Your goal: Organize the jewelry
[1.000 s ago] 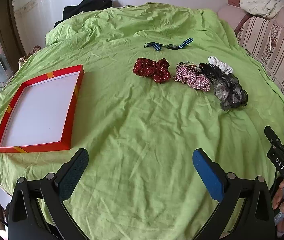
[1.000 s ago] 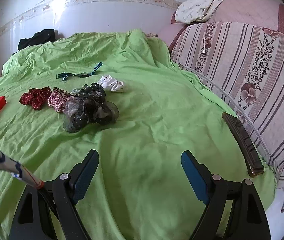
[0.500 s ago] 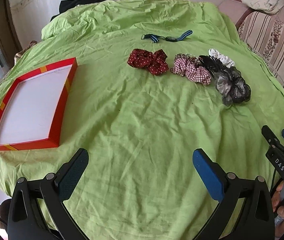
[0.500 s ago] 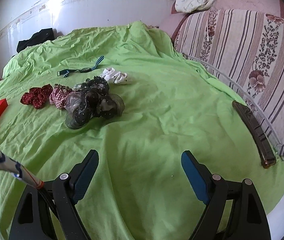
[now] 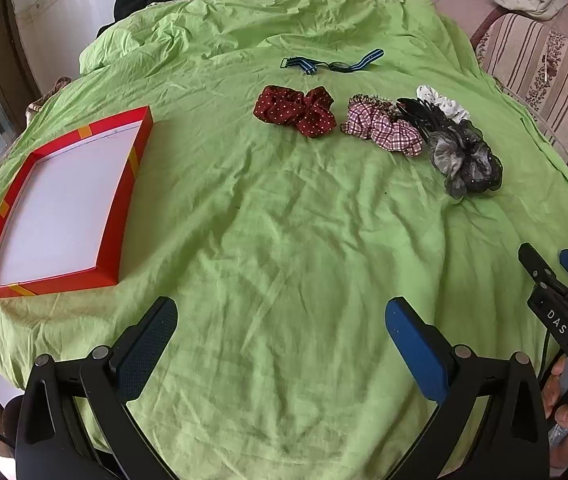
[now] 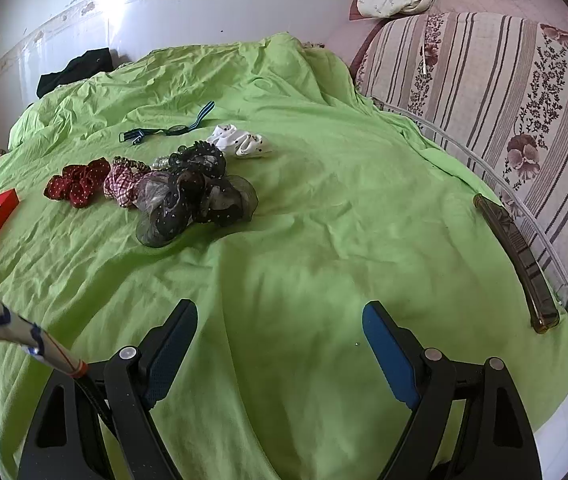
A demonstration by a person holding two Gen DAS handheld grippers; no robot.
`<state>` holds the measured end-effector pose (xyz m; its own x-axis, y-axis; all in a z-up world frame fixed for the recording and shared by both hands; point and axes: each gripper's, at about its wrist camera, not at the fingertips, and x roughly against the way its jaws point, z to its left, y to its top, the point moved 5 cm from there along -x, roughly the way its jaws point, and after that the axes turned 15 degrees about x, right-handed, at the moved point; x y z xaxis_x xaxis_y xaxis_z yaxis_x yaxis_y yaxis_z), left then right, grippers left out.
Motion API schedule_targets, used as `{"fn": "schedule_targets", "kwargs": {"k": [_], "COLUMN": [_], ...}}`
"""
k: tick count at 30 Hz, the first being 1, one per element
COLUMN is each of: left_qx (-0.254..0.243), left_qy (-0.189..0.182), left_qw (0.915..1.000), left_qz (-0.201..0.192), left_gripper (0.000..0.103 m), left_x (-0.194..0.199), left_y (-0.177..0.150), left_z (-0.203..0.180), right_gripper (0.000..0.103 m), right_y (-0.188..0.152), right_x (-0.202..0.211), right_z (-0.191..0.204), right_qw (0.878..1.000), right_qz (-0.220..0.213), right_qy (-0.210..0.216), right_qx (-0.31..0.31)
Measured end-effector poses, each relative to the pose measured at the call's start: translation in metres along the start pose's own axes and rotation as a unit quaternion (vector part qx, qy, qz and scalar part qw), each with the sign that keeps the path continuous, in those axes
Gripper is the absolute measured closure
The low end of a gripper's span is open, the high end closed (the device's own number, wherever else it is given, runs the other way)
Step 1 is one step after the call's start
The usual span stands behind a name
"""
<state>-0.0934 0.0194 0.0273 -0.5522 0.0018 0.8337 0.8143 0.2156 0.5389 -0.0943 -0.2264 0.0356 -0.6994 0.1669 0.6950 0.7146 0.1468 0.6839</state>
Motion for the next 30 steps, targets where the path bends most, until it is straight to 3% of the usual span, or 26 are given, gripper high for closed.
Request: {"fn": "schedule_targets", "kwargs": {"k": [16,22,25,30], "left_qx": [-0.012,-0.011,0.007,0.036], "left_qy": [-0.004,-0.037,-0.063,-0.073], "left_qw": [0.9999,0.9992,0.9979,0.9959], "left_qz": [0.003,0.004,0.014,0.039], "left_gripper": [0.001,0.022,0.023,0.023], "left_x": [0.004,0.012,0.009,-0.018], "left_y": [0.001,0.037,0.064,0.1], "left_z": [0.004,0.009,0.011,0.009], "right_gripper": [0.015,0.015,0.015,0.015], "right_y": [-0.001,0.012,0.03,0.059], "right_x": [0.001,0.002,0.001,-0.013], "right_z": [0.007,0.005,0.002,0.0], "right_qw": [1.0,0.998,0.997,0.993], "right_qz": [0.004,0.019,0.014,0.015], "right_qy": [-0.003,0.053,0.076,0.116], "right_qx": [0.023,0.01,0.001,-0.025]}}
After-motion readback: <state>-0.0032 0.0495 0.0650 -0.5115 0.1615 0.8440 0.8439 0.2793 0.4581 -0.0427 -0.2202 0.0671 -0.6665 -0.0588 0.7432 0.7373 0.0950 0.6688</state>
